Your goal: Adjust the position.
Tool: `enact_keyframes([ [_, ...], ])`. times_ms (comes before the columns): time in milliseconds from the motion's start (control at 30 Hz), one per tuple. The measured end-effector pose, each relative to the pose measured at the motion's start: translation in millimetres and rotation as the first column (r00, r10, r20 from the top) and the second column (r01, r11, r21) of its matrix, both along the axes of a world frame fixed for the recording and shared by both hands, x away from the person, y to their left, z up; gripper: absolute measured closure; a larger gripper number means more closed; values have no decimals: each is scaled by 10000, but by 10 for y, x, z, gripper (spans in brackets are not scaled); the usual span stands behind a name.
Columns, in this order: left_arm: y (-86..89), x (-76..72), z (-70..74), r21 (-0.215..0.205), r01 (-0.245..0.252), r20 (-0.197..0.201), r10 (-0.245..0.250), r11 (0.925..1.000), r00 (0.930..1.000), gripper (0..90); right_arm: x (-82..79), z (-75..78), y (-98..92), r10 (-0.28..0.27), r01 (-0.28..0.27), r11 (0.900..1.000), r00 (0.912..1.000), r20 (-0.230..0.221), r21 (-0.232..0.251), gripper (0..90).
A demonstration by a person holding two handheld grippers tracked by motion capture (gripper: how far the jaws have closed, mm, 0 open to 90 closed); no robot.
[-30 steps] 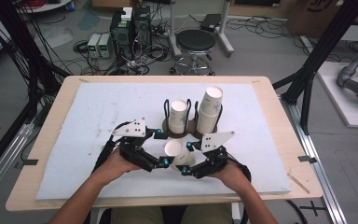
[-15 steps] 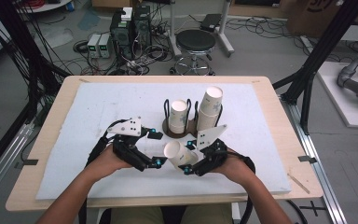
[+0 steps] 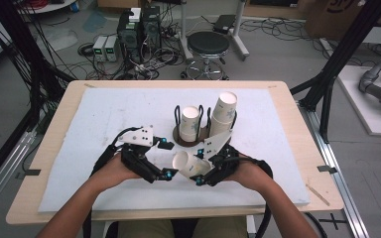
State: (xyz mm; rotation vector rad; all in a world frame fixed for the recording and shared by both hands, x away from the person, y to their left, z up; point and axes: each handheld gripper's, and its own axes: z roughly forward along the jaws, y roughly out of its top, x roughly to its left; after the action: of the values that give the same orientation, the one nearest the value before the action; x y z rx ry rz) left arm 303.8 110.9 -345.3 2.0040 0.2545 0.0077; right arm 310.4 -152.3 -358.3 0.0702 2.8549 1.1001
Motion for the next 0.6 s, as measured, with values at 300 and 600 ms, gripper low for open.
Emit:
enact_keyframes([
  [300, -93, 5, -33, 456, 293, -107, -288, 9985, 9995, 151, 22, 95, 121, 365, -345, 9943, 9992, 179, -1013, 355],
  [600, -177, 24, -91, 921, 700, -371, -668, 9933, 9971, 198, -8, 127, 257, 803, -725, 9763, 9963, 298, -2039, 353],
])
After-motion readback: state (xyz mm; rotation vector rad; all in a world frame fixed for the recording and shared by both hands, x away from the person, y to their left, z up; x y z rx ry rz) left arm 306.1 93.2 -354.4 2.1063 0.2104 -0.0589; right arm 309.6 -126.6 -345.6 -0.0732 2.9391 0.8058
